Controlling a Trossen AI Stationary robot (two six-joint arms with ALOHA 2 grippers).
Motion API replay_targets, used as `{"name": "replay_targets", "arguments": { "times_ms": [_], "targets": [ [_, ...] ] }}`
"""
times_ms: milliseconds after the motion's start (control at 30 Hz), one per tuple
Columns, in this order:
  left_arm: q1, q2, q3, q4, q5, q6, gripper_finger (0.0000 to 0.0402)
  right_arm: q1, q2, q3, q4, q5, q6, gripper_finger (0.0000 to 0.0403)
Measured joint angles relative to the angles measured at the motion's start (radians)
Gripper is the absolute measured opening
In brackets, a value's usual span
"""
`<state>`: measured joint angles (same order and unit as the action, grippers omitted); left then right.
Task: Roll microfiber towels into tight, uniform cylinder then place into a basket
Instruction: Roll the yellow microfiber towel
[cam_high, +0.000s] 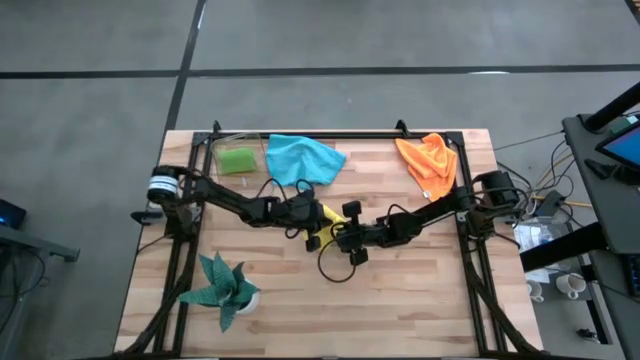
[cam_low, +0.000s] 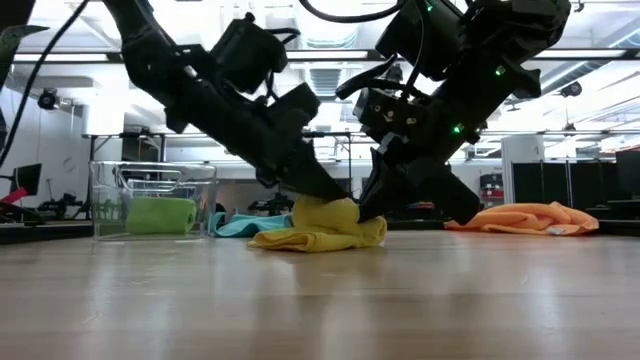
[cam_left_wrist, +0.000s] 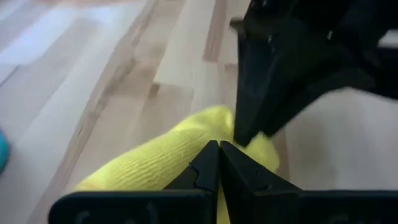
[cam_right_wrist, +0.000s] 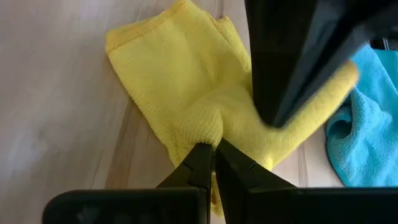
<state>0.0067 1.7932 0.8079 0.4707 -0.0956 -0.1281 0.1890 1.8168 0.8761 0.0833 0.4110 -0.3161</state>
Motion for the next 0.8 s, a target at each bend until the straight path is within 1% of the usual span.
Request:
{"name": "replay_targets", "arguments": {
  "times_ms": [100, 800],
  "targets": [
    [-0.002, 0.007, -0.004, 0.0, 0.0, -0.022, 0.0, 0.0, 0.0, 0.0, -0.003, 0.0, 0.002, 0.0008],
    [-0.002, 0.005, -0.075, -0.015, -0.012, -0.047, 0.0, 0.003, 0.001, 0.0, -0.002, 0.008, 0.002, 0.0008]
  ]
}}
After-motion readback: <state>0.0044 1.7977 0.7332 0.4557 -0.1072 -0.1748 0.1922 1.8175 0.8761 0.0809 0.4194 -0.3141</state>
